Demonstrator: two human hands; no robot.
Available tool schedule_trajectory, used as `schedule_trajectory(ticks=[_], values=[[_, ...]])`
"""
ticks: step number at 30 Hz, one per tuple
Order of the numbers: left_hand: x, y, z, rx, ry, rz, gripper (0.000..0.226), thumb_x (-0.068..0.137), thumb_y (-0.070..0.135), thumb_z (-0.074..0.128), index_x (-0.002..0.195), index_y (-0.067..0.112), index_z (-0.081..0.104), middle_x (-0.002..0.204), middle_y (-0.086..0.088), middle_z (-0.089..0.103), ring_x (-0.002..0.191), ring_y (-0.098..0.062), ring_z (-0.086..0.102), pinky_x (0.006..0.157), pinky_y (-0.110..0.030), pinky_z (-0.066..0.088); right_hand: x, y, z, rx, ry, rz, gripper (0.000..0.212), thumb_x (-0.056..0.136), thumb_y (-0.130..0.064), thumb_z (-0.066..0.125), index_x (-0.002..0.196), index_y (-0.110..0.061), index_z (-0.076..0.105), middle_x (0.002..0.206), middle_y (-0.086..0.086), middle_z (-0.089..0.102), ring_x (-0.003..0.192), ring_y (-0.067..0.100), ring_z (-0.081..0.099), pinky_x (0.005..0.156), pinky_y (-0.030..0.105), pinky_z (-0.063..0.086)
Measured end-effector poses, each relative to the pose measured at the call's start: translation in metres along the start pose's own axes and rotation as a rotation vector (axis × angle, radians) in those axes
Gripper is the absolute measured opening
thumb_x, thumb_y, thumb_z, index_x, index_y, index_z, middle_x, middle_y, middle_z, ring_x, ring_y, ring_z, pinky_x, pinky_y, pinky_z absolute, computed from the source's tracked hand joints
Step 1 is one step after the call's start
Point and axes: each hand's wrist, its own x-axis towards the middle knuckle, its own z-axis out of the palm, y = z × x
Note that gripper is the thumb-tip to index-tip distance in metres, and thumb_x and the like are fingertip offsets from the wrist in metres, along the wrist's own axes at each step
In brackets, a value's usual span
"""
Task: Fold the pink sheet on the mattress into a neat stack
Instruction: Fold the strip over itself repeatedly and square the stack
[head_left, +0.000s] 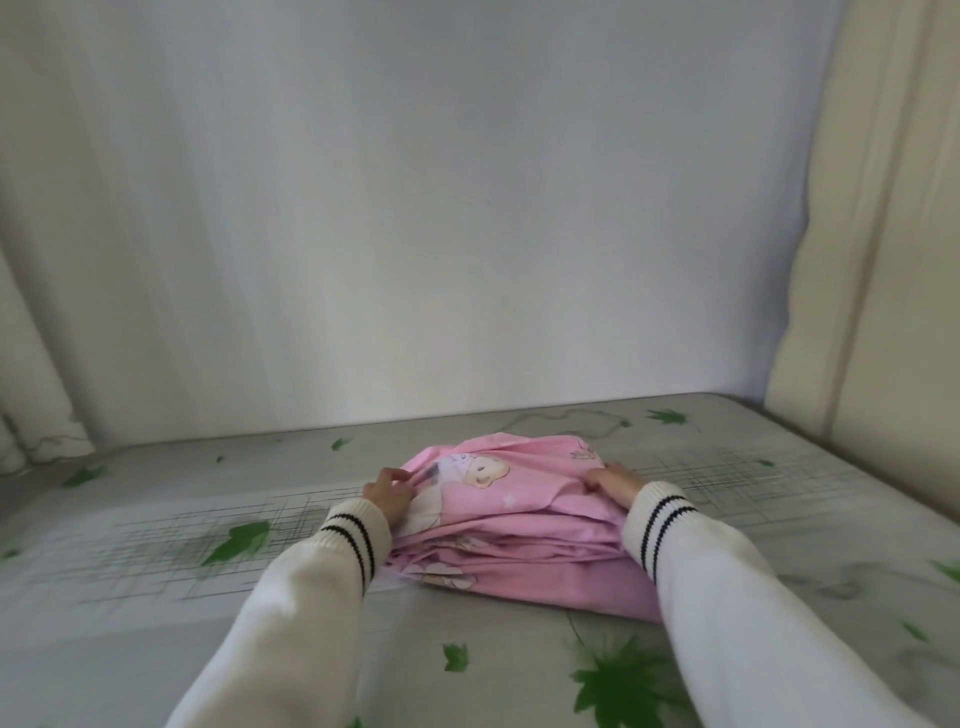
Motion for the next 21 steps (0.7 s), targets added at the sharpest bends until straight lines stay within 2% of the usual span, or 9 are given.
schedule_trajectory(ticks=[2,4,7,9,11,12,14,17,21], values=[[0.002,-0.001,0.002,-0.086,0.02,-0.018,0.043,0.097,0.023,0.044,0.134,0.003,0.038,0.141,-0.024,0.041,0.131,-0.034,0.04,0.109,-0.031,0.028,-0.002,0.001,0.001,-0.002,0.007,-0.004,0.032,0.09,-0.018,0.047,0.115,0.001,0.054,0.099,0.012,0.055,0.076,0.018,0.051,0.059,0.023,0.035],[0.003,-0.001,0.0,-0.113,0.035,-0.044,0.046,0.098,0.022,0.043,0.137,-0.001,0.035,0.14,-0.025,0.041,0.131,-0.033,0.039,0.107,-0.029,0.029,-0.004,0.001,0.0,-0.007,0.008,-0.01,0.037,0.09,-0.017,0.047,0.121,0.002,0.052,0.099,0.011,0.055,0.079,0.019,0.051,0.055,0.022,0.033],[0.006,-0.003,-0.002,-0.058,0.02,-0.042,0.046,0.098,0.026,0.041,0.135,-0.001,0.042,0.14,-0.02,0.046,0.13,-0.031,0.043,0.106,-0.028,0.031,-0.004,0.001,0.0,0.01,0.009,-0.002,0.037,0.091,-0.018,0.047,0.122,0.001,0.052,0.102,0.011,0.057,0.082,0.02,0.052,0.061,0.024,0.037],[0.006,-0.005,-0.003,-0.02,0.012,-0.035,0.046,0.098,0.03,0.041,0.133,0.001,0.047,0.138,-0.019,0.049,0.128,-0.031,0.045,0.105,-0.029,0.033,-0.004,0.002,0.002,0.0,0.022,0.0,0.04,0.092,-0.026,0.044,0.124,-0.004,0.05,0.116,0.013,0.059,0.092,0.022,0.055,0.078,0.027,0.043],[0.007,-0.007,-0.004,0.009,0.009,-0.029,0.046,0.098,0.032,0.04,0.132,0.001,0.048,0.138,-0.018,0.05,0.128,-0.031,0.046,0.105,-0.03,0.034,-0.006,0.003,0.005,-0.048,0.048,-0.005,0.044,0.093,-0.035,0.038,0.128,-0.01,0.047,0.129,0.011,0.055,0.112,0.027,0.053,0.1,0.034,0.04],[0.007,-0.006,-0.004,0.02,0.008,-0.03,0.047,0.098,0.033,0.039,0.132,0.001,0.048,0.138,-0.018,0.049,0.128,-0.031,0.046,0.105,-0.03,0.033,-0.007,0.002,0.006,-0.039,0.065,-0.013,0.045,0.094,-0.036,0.036,0.13,-0.012,0.046,0.132,0.011,0.053,0.117,0.027,0.051,0.102,0.034,0.038],[0.008,-0.006,-0.003,0.023,0.006,-0.03,0.048,0.098,0.033,0.038,0.131,0.0,0.048,0.138,-0.019,0.049,0.128,-0.031,0.046,0.105,-0.031,0.033,-0.011,0.0,0.008,0.031,0.084,-0.039,0.042,0.096,-0.03,0.038,0.131,-0.01,0.047,0.132,0.01,0.054,0.119,0.026,0.051,0.097,0.029,0.038],[0.011,-0.007,-0.004,-0.021,0.019,-0.022,0.045,0.098,0.028,0.041,0.13,-0.002,0.048,0.137,-0.02,0.049,0.128,-0.031,0.045,0.106,-0.03,0.032,-0.009,0.0,0.008,0.104,0.091,-0.063,0.041,0.095,-0.025,0.043,0.132,-0.008,0.047,0.134,0.011,0.054,0.119,0.026,0.051,0.099,0.03,0.037],[0.016,-0.021,-0.013,-0.056,-0.008,-0.041,0.043,0.098,0.025,0.041,0.127,-0.005,0.052,0.134,-0.02,0.053,0.125,-0.031,0.049,0.104,-0.03,0.035,-0.006,-0.011,0.01,0.141,0.093,-0.11,0.04,0.094,-0.018,0.049,0.131,-0.005,0.048,0.131,0.013,0.054,0.119,0.027,0.051,0.093,0.024,0.036]])
